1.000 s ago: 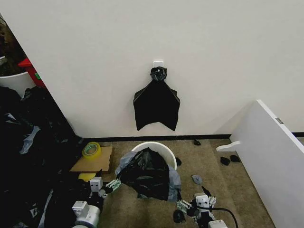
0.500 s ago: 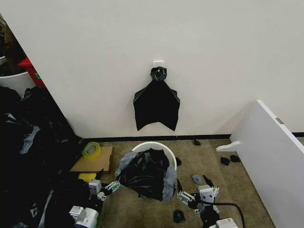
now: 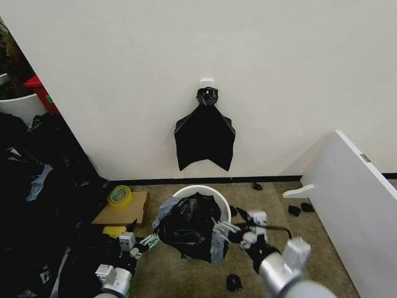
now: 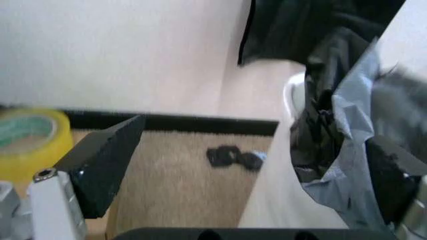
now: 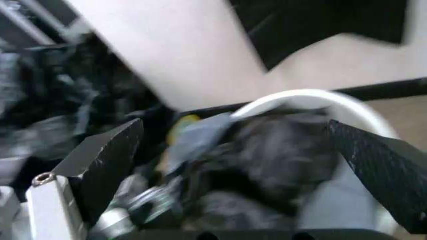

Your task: Place the garbage bag over the trash bin.

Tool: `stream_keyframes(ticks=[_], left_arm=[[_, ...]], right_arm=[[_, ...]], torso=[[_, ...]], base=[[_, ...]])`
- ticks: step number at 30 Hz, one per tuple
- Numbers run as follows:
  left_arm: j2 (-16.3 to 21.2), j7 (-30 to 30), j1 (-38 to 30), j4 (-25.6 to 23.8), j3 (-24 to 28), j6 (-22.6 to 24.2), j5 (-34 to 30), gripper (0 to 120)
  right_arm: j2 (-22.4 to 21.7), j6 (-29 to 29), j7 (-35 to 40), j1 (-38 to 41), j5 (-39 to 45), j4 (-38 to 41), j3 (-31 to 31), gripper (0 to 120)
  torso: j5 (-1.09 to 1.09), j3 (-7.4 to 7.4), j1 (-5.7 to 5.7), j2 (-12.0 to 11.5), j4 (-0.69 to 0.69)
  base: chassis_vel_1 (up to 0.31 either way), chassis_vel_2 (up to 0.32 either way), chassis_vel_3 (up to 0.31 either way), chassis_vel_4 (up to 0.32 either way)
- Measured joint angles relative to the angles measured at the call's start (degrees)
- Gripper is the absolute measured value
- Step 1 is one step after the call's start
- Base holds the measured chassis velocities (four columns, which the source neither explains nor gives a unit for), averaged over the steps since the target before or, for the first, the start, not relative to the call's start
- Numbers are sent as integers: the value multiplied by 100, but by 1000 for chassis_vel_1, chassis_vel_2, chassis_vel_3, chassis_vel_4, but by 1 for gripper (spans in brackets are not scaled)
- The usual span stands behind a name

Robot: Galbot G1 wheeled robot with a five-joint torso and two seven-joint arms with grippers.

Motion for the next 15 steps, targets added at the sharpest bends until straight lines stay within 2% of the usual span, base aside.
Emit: stream_keyframes(ticks=[2, 3, 6, 9, 15], left_arm=[[-19, 6, -3, -31, 14, 29, 47, 100], [-19, 6, -3, -31, 14, 29, 47, 100], [-59, 6, 36, -53, 15, 56, 100, 100], [-73, 6, 88, -54, 16, 66, 125, 100], [-87, 5, 143, -55, 9, 68, 151, 100]], right_arm=[[93, -420, 320, 472, 562, -225, -232, 100], [93, -420, 320, 472, 562, -225, -232, 100], [477, -821, 877, 1283, 1180, -808, -626, 100], [737, -988, 1148, 1740, 1430, -1143, -842, 100], [1039, -1102, 1368, 2101, 1338, -1647, -1262, 99]], torso=[[2, 0, 0, -1, 5], [2, 0, 0, -1, 5], [3, 1, 0, -1, 7], [0, 0, 0, -1, 6], [0, 0, 0, -1, 5]], base=[[0, 0, 0, 0], [0, 0, 0, 0], [0, 0, 0, 0], [0, 0, 0, 0], [0, 0, 0, 0]])
